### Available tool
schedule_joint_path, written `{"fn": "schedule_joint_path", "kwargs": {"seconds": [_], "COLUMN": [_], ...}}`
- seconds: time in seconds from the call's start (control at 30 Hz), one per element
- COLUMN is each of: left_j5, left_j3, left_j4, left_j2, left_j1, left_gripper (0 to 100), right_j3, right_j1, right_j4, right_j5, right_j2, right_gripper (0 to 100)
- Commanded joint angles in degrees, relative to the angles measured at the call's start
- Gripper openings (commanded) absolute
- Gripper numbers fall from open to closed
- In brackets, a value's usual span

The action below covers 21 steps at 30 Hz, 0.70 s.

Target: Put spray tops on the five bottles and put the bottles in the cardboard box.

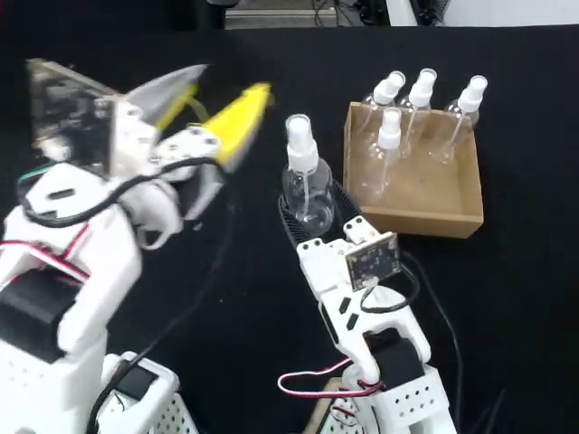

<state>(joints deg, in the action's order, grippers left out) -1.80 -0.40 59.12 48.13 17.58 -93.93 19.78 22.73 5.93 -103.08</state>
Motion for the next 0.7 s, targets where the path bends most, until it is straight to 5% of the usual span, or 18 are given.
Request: {"fn": "schedule_joint_path", "kwargs": {"seconds": [0.0, 0.13, 0.43, 0.67], "left_j5": [-2.55, -3.87, -3.60, -3.52], "left_j3": [12.00, 28.26, 63.16, 82.42], "left_j4": [2.90, -0.79, -24.18, -45.80], "left_j2": [3.78, 5.98, 12.75, 15.47], "left_j1": [-11.74, -17.10, -18.42, -13.85], "left_gripper": [21, 21, 21, 21], "right_j3": [0.75, 2.42, 7.43, 7.25], "right_j1": [-5.19, -16.09, -45.36, -56.62], "right_j4": [2.02, 2.90, 2.55, -3.34], "right_j5": [0.00, 0.00, 5.01, 9.49], "right_j2": [-4.62, -4.62, -4.09, -3.91], "right_gripper": [1.1, 1.1, 1.1, 1.1]}}
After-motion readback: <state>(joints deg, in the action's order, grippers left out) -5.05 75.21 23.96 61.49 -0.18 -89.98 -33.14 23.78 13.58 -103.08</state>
